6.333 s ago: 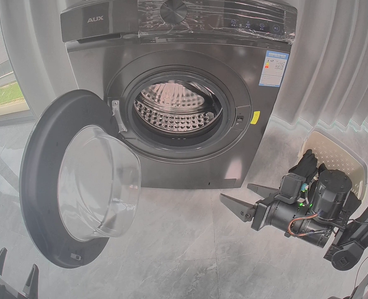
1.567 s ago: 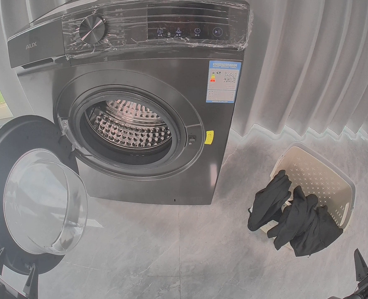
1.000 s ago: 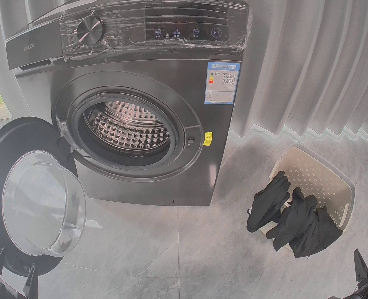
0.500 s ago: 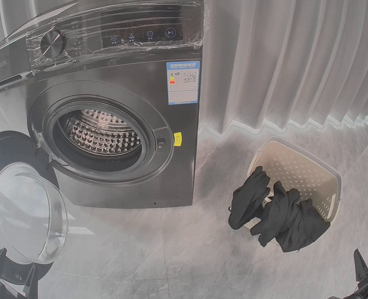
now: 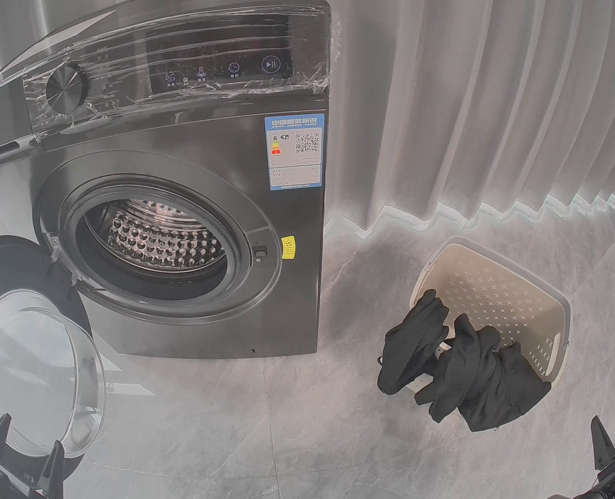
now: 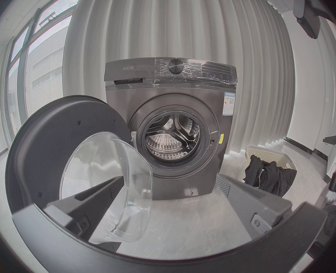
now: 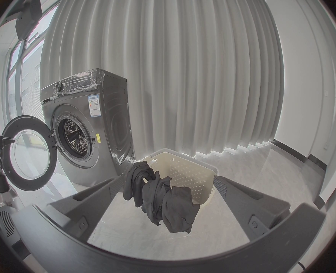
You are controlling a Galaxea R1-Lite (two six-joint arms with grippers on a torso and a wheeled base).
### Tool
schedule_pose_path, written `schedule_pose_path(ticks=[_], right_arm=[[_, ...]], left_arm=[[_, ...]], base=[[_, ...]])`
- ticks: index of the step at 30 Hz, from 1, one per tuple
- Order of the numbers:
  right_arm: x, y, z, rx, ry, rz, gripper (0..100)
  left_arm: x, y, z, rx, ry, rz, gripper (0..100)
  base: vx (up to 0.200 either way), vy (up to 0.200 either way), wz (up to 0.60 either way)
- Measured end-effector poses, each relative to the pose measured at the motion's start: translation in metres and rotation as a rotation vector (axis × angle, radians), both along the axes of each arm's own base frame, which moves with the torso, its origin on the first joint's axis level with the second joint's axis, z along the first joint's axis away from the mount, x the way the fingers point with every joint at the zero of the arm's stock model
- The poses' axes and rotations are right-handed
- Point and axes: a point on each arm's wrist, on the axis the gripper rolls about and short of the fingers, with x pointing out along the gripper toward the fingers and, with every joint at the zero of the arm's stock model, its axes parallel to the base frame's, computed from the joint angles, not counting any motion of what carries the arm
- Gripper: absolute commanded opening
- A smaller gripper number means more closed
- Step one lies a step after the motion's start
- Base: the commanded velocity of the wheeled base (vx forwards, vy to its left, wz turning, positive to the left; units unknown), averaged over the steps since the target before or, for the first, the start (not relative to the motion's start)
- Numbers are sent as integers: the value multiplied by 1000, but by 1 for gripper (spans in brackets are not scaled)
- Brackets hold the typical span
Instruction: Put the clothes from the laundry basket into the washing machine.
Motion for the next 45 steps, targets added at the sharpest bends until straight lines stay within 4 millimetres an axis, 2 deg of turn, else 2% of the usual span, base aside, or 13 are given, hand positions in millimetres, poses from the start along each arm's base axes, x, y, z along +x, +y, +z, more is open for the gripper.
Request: schedule_pose_path(ticks=[4, 24, 33, 45], right_arm=[[0, 0, 0, 0, 0, 0, 100], [0, 0, 0, 0, -1, 0, 100], [0, 0, 0, 0, 0, 0, 100], [0, 0, 0, 0, 1, -1, 100]], left_arm=[[0, 0, 0, 0, 0, -1, 100], [0, 0, 0, 2, 0, -2, 100], [0, 0, 0, 1, 0, -1, 100], [0, 0, 0, 2, 0, -1, 100]], base=[[0, 0, -600], [0, 0, 0], [0, 200, 0], [0, 0, -100]])
